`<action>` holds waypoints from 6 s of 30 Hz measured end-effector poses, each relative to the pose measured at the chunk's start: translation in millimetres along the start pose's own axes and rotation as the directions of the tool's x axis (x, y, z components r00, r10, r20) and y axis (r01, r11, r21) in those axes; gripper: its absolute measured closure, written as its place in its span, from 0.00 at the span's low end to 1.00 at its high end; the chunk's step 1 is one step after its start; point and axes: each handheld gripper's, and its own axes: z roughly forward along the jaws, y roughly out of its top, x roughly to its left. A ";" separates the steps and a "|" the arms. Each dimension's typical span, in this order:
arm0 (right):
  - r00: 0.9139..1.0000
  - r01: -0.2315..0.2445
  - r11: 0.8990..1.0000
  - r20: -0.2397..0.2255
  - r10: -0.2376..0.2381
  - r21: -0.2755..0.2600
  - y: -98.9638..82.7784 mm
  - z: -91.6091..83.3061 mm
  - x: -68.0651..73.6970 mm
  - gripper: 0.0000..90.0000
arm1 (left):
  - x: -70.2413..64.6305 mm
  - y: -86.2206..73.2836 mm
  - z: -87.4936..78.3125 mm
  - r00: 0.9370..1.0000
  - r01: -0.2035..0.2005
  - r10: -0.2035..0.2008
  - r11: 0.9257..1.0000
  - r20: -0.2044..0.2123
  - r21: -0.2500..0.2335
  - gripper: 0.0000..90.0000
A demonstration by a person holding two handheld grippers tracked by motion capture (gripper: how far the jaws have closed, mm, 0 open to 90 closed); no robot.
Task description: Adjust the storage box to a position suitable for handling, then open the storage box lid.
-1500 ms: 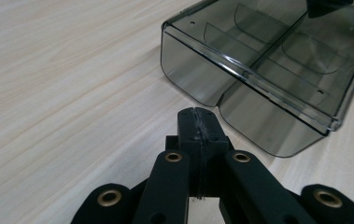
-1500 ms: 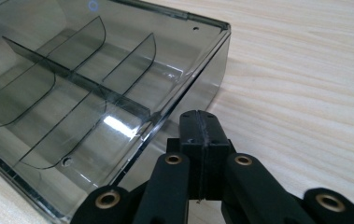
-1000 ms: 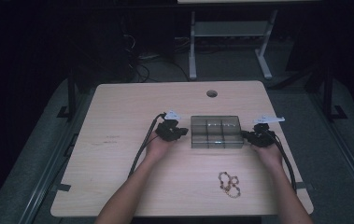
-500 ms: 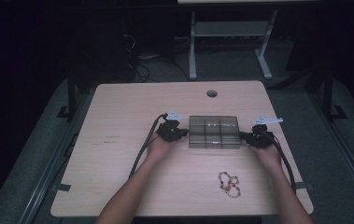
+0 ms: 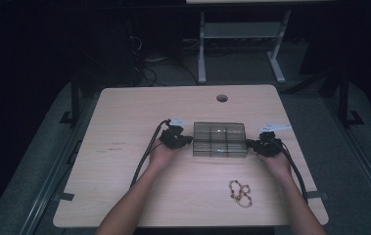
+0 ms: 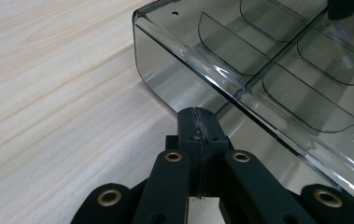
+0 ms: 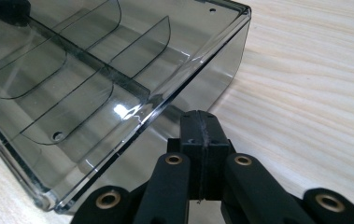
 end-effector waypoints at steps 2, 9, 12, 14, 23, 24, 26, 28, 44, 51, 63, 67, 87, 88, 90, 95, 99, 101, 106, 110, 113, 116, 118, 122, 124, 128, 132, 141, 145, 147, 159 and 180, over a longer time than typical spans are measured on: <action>1.000 -0.001 1.000 -0.004 0.001 0.003 0.7 1.1 2.8 1.00 | 1.4 -1.5 -3.1 1.000 -0.003 0.003 1.000 -0.004 0.011 1.00; 1.000 0.016 1.000 -0.015 -0.016 0.004 2.7 4.8 11.4 1.00 | 3.1 -8.2 -12.0 1.000 0.003 -0.003 1.000 -0.010 0.011 1.00; 0.999 0.024 1.000 -0.025 -0.023 0.012 4.2 6.8 18.2 1.00 | 5.6 -12.5 -17.7 1.000 0.014 -0.014 1.000 -0.016 0.011 1.00; 0.999 0.034 0.999 -0.027 -0.033 0.013 4.5 7.5 19.6 1.00 | 6.4 -14.6 -20.2 1.000 0.020 -0.020 1.000 -0.015 0.012 1.00; 0.997 0.054 0.998 -0.065 -0.052 0.021 7.7 12.5 33.8 1.00 | 8.6 -24.3 -35.1 1.000 0.009 -0.009 1.000 -0.030 0.029 1.00; 0.996 0.057 0.998 -0.068 -0.055 0.025 7.9 12.7 35.2 1.00 | 8.3 -25.3 -36.8 0.999 0.010 -0.009 0.999 -0.035 0.032 1.00; 0.996 0.061 0.998 -0.073 -0.059 0.028 8.5 13.4 39.3 1.00 | 9.0 -28.6 -40.0 0.999 0.018 -0.017 0.999 -0.034 0.027 1.00; 0.995 0.071 0.997 -0.077 -0.069 0.029 8.8 13.7 40.7 1.00 | 9.1 -31.0 -42.2 0.999 0.030 -0.029 0.999 -0.033 0.024 1.00; 0.984 0.129 0.989 -0.134 -0.119 0.072 11.5 15.8 67.2 1.00 | 7.5 -47.5 -67.1 0.998 0.029 -0.026 0.998 -0.058 0.058 1.00; 0.982 0.144 0.986 -0.136 -0.131 0.089 11.0 13.7 77.0 1.00 | 1.9 -54.9 -76.4 0.998 0.028 -0.025 0.997 -0.054 0.070 1.00; 0.974 0.176 0.979 -0.163 -0.158 0.103 6.3 8.4 91.7 1.00 | -10.6 -68.1 -92.5 0.999 0.002 0.002 0.996 -0.051 0.093 1.00; 0.971 0.193 0.975 -0.166 -0.173 0.112 4.2 5.2 97.7 1.00 | -13.9 -73.0 -97.2 0.999 -0.002 0.006 0.996 -0.043 0.092 1.00; 0.961 0.212 0.970 -0.205 -0.185 0.120 -13.9 -14.0 112.8 1.00 | -36.3 -90.1 -113.1 1.000 -0.025 0.025 0.994 0.001 0.106 1.00; 0.962 0.207 0.971 -0.208 -0.179 0.120 -15.1 -15.2 114.0 1.00 | -37.4 -90.9 -113.7 1.000 -0.031 0.031 0.994 0.000 0.105 1.00; 0.961 0.212 0.970 -0.209 -0.183 0.121 -16.0 -16.1 114.8 1.00 | -38.7 -91.8 -115.2 0.999 -0.037 0.037 0.994 -0.002 0.108 1.00; 0.957 0.218 0.968 -0.219 -0.188 0.123 -21.5 -21.6 121.9 1.00 | -42.0 -95.5 -118.8 0.999 -0.034 0.033 0.993 0.004 0.110 1.00; 0.955 0.219 0.967 -0.231 -0.186 0.127 -26.2 -26.4 126.9 1.00 | -45.6 -98.8 -122.4 0.999 -0.032 0.031 0.993 0.011 0.115 1.00; 0.955 0.218 0.968 -0.230 -0.186 0.125 -26.9 -27.0 127.9 1.00 | -46.9 -100.1 -123.8 1.000 -0.028 0.027 0.993 0.013 0.117 1.00; 0.949 0.230 0.966 -0.247 -0.195 0.122 -32.8 -32.7 130.6 1.00 | -53.4 -102.5 -126.8 0.999 -0.037 0.034 0.991 0.019 0.128 1.00; 0.948 0.230 0.965 -0.254 -0.193 0.123 -36.9 -37.3 132.2 1.00 | -56.5 -102.7 -130.1 0.999 -0.028 0.025 0.993 0.026 0.111 1.00; 0.947 0.230 0.965 -0.257 -0.192 0.124 -38.4 -38.6 133.6 1.00 | -58.5 -105.6 -132.5 0.999 -0.013 0.009 0.995 0.037 0.095 1.00; 0.945 0.240 0.963 -0.254 -0.204 0.122 -38.0 -38.4 134.1 1.00 | -59.1 -106.8 -133.9 0.999 -0.015 0.011 0.995 0.040 0.101 1.00; 0.946 0.239 0.964 -0.254 -0.203 0.116 -37.8 -37.5 133.2 1.00 | -60.9 -107.7 -134.5 0.999 -0.008 0.004 0.995 0.044 0.098 1.00; 0.946 0.236 0.965 -0.255 -0.202 0.114 -37.6 -37.1 132.6 1.00 | -61.5 -108.7 -135.7 0.999 -0.018 0.013 0.994 0.048 0.104 1.00; 0.945 0.241 0.964 -0.256 -0.205 0.116 -37.2 -36.9 132.5 1.00 | -61.3 -108.6 -135.5 0.999 -0.018 0.014 0.995 0.046 0.103 1.00; 0.946 0.239 0.964 -0.253 -0.204 0.118 -37.4 -37.2 133.2 1.00 | -61.3 -108.4 -135.3 0.999 -0.025 0.021 0.995 0.040 0.100 1.00; 0.944 0.241 0.964 -0.261 -0.204 0.116 -37.5 -36.7 134.4 1.00 | -59.7 -107.7 -135.3 0.999 -0.035 0.032 0.994 0.031 0.100 1.00; 0.941 0.251 0.962 -0.261 -0.217 0.105 -36.6 -38.9 132.8 1.00 | -57.3 -107.0 -141.9 0.999 -0.046 0.044 0.995 0.028 0.092 1.00; 0.944 0.219 0.973 -0.270 -0.192 0.073 -37.6 -48.4 125.2 1.00 | -54.3 -113.0 -151.4 0.999 -0.019 0.016 0.996 0.035 0.089 1.00; 0.943 0.211 0.975 -0.275 -0.185 0.065 -39.2 -52.1 122.7 1.00 | -55.3 -114.1 -152.8 0.999 -0.015 0.012 0.996 0.036 0.083 1.00; 0.943 0.189 0.982 -0.283 -0.173 0.030 -60.9 -79.2 123.5 0.99 | -71.5 -133.8 -174.5 0.999 -0.009 0.005 0.997 0.049 0.075 1.00; 0.892 0.225 0.974 -0.404 -0.203 0.006 -63.5 -81.7 140.5 1.00 | -83.1 -132.9 -170.7 0.990 -0.078 0.069 0.995 0.124 0.067 1.00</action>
